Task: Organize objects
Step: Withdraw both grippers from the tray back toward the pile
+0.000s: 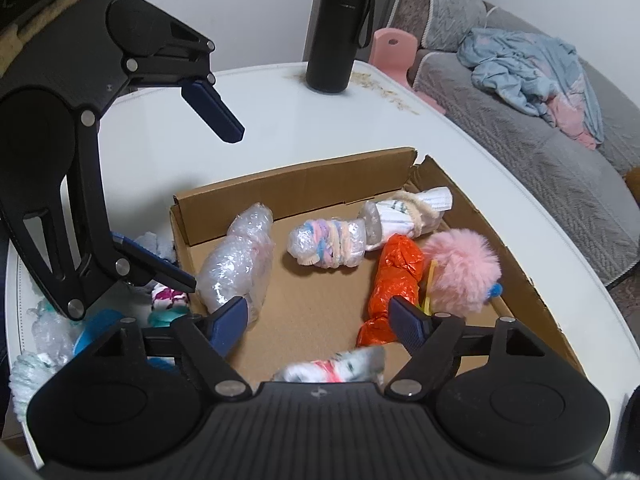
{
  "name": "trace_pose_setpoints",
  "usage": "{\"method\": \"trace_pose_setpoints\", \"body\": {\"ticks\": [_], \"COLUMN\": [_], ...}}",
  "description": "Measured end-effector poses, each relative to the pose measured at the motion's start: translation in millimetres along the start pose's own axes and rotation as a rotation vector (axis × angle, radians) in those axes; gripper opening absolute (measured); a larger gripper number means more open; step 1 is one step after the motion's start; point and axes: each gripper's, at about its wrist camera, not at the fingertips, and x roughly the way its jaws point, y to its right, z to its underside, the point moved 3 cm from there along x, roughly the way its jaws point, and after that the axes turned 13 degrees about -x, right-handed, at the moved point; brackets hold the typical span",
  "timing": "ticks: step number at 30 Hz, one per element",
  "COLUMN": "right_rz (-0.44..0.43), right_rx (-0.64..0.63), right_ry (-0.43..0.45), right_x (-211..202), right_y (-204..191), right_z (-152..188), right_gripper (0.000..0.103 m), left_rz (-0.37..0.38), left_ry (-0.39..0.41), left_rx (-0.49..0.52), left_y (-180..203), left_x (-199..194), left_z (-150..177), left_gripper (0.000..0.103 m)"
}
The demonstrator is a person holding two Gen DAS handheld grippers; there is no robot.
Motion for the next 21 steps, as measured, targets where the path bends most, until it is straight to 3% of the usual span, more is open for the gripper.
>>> {"method": "trace_pose_setpoints", "body": {"ticks": [16,21], "right_rz": [0.059,0.116], "right_rx": [0.027,0.080], "right_ry": [0.027,0.055], "right_x": [-37.7,-60.5], "right_y": [-8.5,-12.1], "right_z": [4.8,15.0], "right_gripper": [0.080,0.085], "left_rz": [-0.013,-0.020], "left_ry": [0.049,0.078], "left_rx": [0.003,-0.012], "left_y": [21.3,25.4], "left_x": [-36.4,-54.9], "left_z": [3.3,13.2], "left_gripper": [0.102,0.102]}}
